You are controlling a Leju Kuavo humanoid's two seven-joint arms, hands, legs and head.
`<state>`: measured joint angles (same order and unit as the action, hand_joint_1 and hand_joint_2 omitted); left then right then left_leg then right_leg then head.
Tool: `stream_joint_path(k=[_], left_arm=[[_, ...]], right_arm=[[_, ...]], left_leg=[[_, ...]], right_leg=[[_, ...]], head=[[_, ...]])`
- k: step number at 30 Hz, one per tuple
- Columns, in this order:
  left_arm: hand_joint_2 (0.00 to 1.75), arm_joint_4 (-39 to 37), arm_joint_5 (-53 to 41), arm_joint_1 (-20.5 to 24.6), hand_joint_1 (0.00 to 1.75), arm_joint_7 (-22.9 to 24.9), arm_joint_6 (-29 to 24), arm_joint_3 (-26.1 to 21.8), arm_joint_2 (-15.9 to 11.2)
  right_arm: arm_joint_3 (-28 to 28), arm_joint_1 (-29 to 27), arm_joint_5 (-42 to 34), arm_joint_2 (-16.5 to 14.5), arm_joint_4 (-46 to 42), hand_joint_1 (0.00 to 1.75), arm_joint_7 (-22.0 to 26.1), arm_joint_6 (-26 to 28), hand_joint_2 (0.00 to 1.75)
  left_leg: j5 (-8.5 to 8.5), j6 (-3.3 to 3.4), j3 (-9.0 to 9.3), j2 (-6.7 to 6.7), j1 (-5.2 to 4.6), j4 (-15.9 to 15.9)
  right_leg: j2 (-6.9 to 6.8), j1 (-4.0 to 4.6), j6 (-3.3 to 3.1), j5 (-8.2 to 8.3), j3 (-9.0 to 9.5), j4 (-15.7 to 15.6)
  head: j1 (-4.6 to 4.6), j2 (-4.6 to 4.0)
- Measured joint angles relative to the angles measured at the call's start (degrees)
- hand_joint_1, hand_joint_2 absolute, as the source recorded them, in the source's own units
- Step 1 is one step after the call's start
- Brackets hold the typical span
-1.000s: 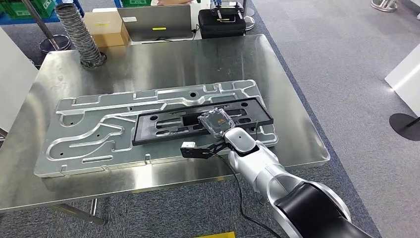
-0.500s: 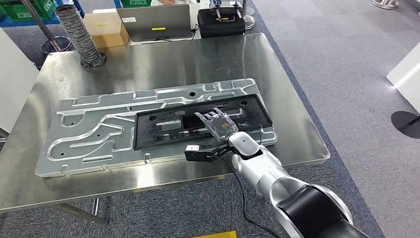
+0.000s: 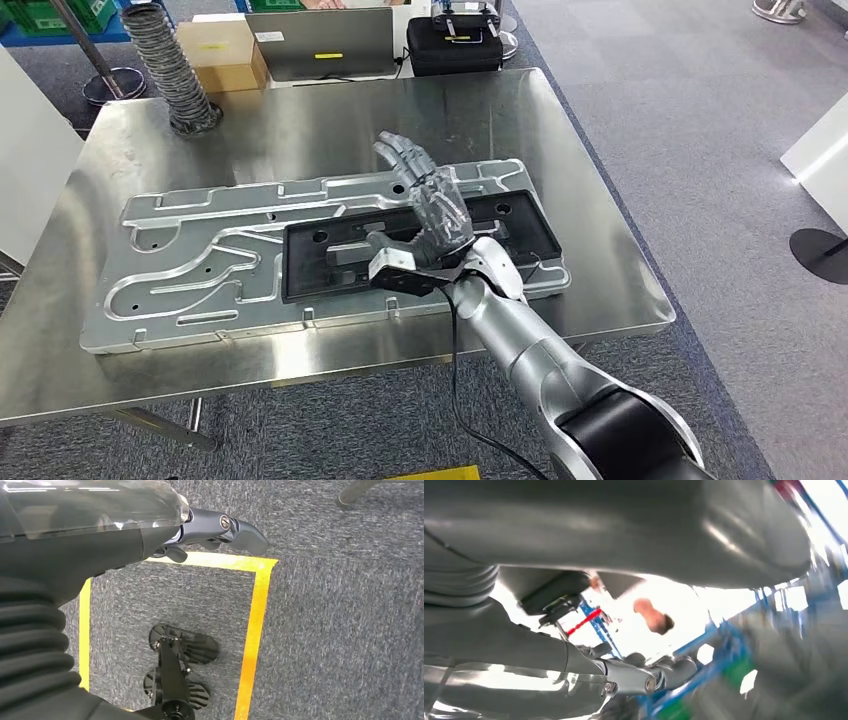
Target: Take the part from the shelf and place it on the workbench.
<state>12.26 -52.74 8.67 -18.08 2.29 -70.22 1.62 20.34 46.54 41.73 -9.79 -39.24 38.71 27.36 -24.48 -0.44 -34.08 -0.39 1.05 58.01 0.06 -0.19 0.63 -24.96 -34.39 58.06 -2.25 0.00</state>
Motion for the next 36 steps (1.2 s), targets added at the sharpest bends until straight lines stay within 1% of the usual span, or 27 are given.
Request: stream_joint_path(k=[1,2,3,5,6,7,8,10,11,12,14,16,17,18,20,21,22,23,25,26,27,30,31,32,33,35,36], left_arm=[[0.00,0.0,0.3,0.0,0.00,0.1,0.0,0.0,0.1],[0.00,0.0,0.8,0.0,0.00,0.2,0.0,0.0,0.1],[0.00,0.0,1.3,-0.1,0.00,0.2,0.0,0.0,0.2],[0.00,0.0,2.4,-0.7,0.00,0.3,0.0,-0.2,0.2],[0.00,0.0,2.9,-1.2,0.00,0.2,0.0,-0.4,0.2],[0.00,0.0,3.4,-1.6,0.00,0.0,0.1,-0.7,0.3],[0.00,0.0,3.8,-2.0,0.00,-0.4,0.2,-0.9,0.3],[0.00,0.0,4.6,-2.4,0.00,-1.1,0.5,-1.4,0.5],[0.00,0.0,4.9,-2.4,0.00,-1.5,0.7,-1.7,0.6],[0.00,0.0,5.3,-2.5,0.00,-1.9,0.8,-1.9,0.8],[0.00,0.0,6.0,-2.7,0.00,-2.4,1.1,-2.5,1.0],[0.00,0.0,6.3,-3.1,0.00,-2.7,1.3,-3.0,1.1],[0.00,0.0,6.5,-3.2,0.00,-2.8,1.3,-3.1,1.2],[0.00,0.0,6.5,-3.3,0.00,-2.8,1.3,-3.2,1.3],[0.00,0.0,6.7,-3.2,0.00,-2.8,1.4,-3.5,1.4],[0.00,0.0,6.7,-3.2,0.00,-2.8,1.5,-3.7,1.5],[0.00,0.0,6.7,-3.3,0.00,-2.7,1.5,-3.9,1.5],[0.00,0.0,6.8,-3.4,0.00,-2.6,1.5,-4.0,1.6],[0.00,0.0,6.8,-3.4,0.00,-2.5,1.5,-4.1,1.7],[0.00,0.0,6.8,-3.3,0.00,-2.5,1.5,-4.2,1.7],[0.00,0.0,6.7,-3.2,0.00,-2.5,1.5,-4.2,1.7],[0.00,0.0,6.6,-3.0,0.00,-2.4,1.5,-4.2,1.8],[0.00,0.0,6.5,-2.9,0.00,-2.4,1.5,-4.2,1.9],[0.00,0.0,6.2,-2.9,0.00,-2.3,1.5,-4.2,1.9],[0.00,0.0,6.0,-2.8,0.00,-2.2,1.5,-4.2,2.0],[0.00,0.0,5.5,-2.8,0.00,-2.1,1.5,-4.2,2.1],[0.00,0.0,5.4,-2.8,0.00,-2.1,1.5,-4.2,2.2]], right_arm=[[-0.3,-1.4,-5.7,1.1,-5.2,0.00,0.4,-0.9,0.00],[-0.8,-2.9,-11.7,2.4,-10.6,0.00,0.5,-2.0,0.00],[-1.5,-4.5,-17.7,4.0,-16.3,0.00,0.5,-3.4,0.00],[-4.1,-7.9,-28.3,7.5,-28.0,0.00,0.5,-6.8,0.00],[-5.8,-9.6,-32.0,9.1,-33.2,0.00,0.5,-8.6,0.00],[-7.6,-11.2,-34.5,10.6,-38.0,0.00,0.5,-10.1,0.00],[-9.8,-12.7,-35.9,11.9,-42.5,0.00,0.5,-11.1,0.00],[-14.6,-15.4,-36.5,13.9,-50.4,0.00,0.5,-11.4,0.00],[-17.4,-16.6,-36.0,14.8,-53.7,0.00,0.5,-10.9,0.00],[-20.3,-17.9,-34.9,15.6,-56.3,0.00,0.5,-10.0,0.00],[-26.9,-21.7,-32.4,17.1,-59.7,0.00,0.5,-8.2,0.00],[-33.3,-25.9,-31.3,18.1,-61.6,0.00,0.5,-7.1,0.00],[-35.8,-27.6,-31.3,18.5,-62.3,0.00,0.5,-6.9,0.00],[-37.9,-29.2,-31.1,18.9,-62.9,0.00,0.5,-6.7,0.00],[-41.3,-33.3,-29.3,19.2,-63.0,0.00,0.5,-5.5,0.00],[-43.0,-35.9,-28.0,19.1,-62.6,0.00,0.5,-4.7,0.00],[-44.7,-38.5,-26.7,19.0,-62.0,0.00,0.5,-3.9,0.00],[-46.2,-40.6,-26.0,18.9,-61.5,0.00,0.5,-3.5,0.00],[-48.2,-43.2,-25.5,18.7,-60.9,0.00,0.5,-3.1,0.00],[-49.0,-44.0,-25.4,18.6,-60.7,0.00,0.5,-2.9,0.00],[-49.6,-44.7,-25.3,18.6,-60.5,0.00,0.5,-2.8,0.00],[-51.1,-46.4,-25.2,18.5,-60.0,0.00,0.5,-2.8,0.00],[-51.6,-46.9,-24.9,18.4,-59.6,0.00,0.5,-2.9,0.00],[-52.2,-47.6,-24.3,18.2,-58.8,0.00,0.5,-3.0,0.00],[-52.9,-48.3,-23.2,17.9,-57.3,0.00,0.5,-2.7,0.00],[-54.1,-49.5,-20.3,16.8,-52.5,0.00,0.5,-1.3,0.00],[-54.5,-50.1,-18.8,16.3,-49.6,0.00,0.5,0.0,0.00]], left_leg=[[0.08,0.45,0.01,-0.04,0.02,-0.1],[0.17,0.88,0.01,-0.05,0.04,-0.2],[0.20,1.22,-0.01,-0.11,0.05,-0.3],[0.14,1.61,-0.06,-0.23,-0.13,-0.3],[0.08,1.71,-0.04,-0.28,-0.27,-0.2],[0.03,1.78,-0.01,-0.28,-0.43,-0.2],[-0.03,1.85,0.07,-0.28,-0.61,-0.2],[-0.20,1.91,0.25,-0.28,-1.01,-0.2],[-0.29,1.85,0.31,-0.32,-1.20,-0.2],[-0.39,1.73,0.37,-0.36,-1.29,-0.2],[-0.58,1.37,0.50,-0.48,-1.29,-0.2],[-1.49,0.87,0.41,-0.34,-1.35,0.7],[-2.76,0.60,-0.09,-0.22,-1.38,2.3],[-4.63,0.35,-1.04,-0.09,-1.33,5.0],[-8.84,-0.02,-3.79,0.00,-1.02,12.3],[-9.98,-0.17,-4.72,0.01,-0.89,14.9],[-10.06,-0.30,-4.79,0.03,-0.83,15.7],[-9.03,-0.36,-3.74,0.05,-0.79,14.0],[-5.77,-0.15,0.65,0.06,-0.75,6.1],[-4.50,0.10,2.56,0.04,-0.82,2.6],[-3.79,0.38,3.75,0.02,-0.90,0.3],[-2.83,1.38,3.90,0.03,-1.09,-0.8],[-2.34,1.78,3.80,0.11,-1.04,-1.1],[-1.78,2.20,3.56,0.17,-0.96,-1.3],[-1.18,2.52,3.15,0.23,-0.85,-1.6],[-0.14,2.84,1.85,0.22,-0.92,-1.6],[0.36,2.81,1.08,0.21,-0.99,-1.5]], right_leg=[[-0.04,-0.10,0.37,-0.69,-0.28,0.8],[-0.03,-0.18,0.69,-1.97,-1.04,2.6],[-0.02,-0.24,0.95,-3.81,-2.43,5.7],[0.00,-0.20,1.20,-7.47,-6.26,13.7],[0.00,-0.18,1.18,-8.16,-7.62,16.4],[0.00,-0.13,1.04,-7.71,-7.98,16.8],[0.00,-0.05,0.76,-6.17,-7.12,14.8],[-0.03,0.29,-0.12,-2.26,-3.16,6.5],[-0.15,0.51,-0.49,-0.91,-1.43,2.9],[-0.26,0.73,-0.76,-0.29,-0.33,0.6],[-0.50,0.99,-1.00,-0.17,0.24,-0.3],[-0.72,0.59,-1.38,0.02,0.69,-0.8],[-0.81,0.33,-1.62,0.19,0.87,-1.1],[-0.86,0.12,-1.81,0.35,1.00,-1.3],[-0.92,0.10,-1.98,0.45,0.98,-1.3],[-1.01,0.10,-1.96,0.45,0.90,-1.2],[-1.13,0.08,-1.91,0.46,0.75,-1.1],[-1.18,0.03,-1.85,0.49,0.56,-1.0],[-1.05,-0.06,-1.61,0.60,0.19,-0.6],[-0.93,-0.02,-1.38,0.70,0.10,-0.5],[-0.82,0.01,-1.08,0.84,0.05,-0.4],[-0.63,-0.05,0.12,1.46,-0.03,-0.6],[-0.54,-0.12,0.51,1.15,-0.16,-0.4],[-0.43,-0.19,0.88,-0.05,-0.56,0.6],[-0.31,-0.28,1.22,-2.15,-1.34,2.6],[-0.19,-0.55,1.81,-7.57,-3.65,9.7],[-0.18,-0.67,2.02,-9.35,-4.50,13.1]], head=[[-0.01,0.00],[-0.01,0.00],[-0.01,0.00],[0.00,0.00],[0.00,0.00],[0.00,0.00],[0.00,0.00],[0.00,0.00],[0.00,0.00],[-0.01,0.00],[-0.01,0.00],[-0.01,0.00],[-0.01,0.00],[-0.01,0.00],[-0.01,0.00],[-0.01,0.00],[-0.01,0.00],[-0.01,0.00],[-0.01,0.00],[0.00,0.00],[0.00,0.00],[0.00,0.00],[0.00,0.00],[0.01,0.00],[0.01,0.00],[0.02,0.00],[0.02,0.00]])
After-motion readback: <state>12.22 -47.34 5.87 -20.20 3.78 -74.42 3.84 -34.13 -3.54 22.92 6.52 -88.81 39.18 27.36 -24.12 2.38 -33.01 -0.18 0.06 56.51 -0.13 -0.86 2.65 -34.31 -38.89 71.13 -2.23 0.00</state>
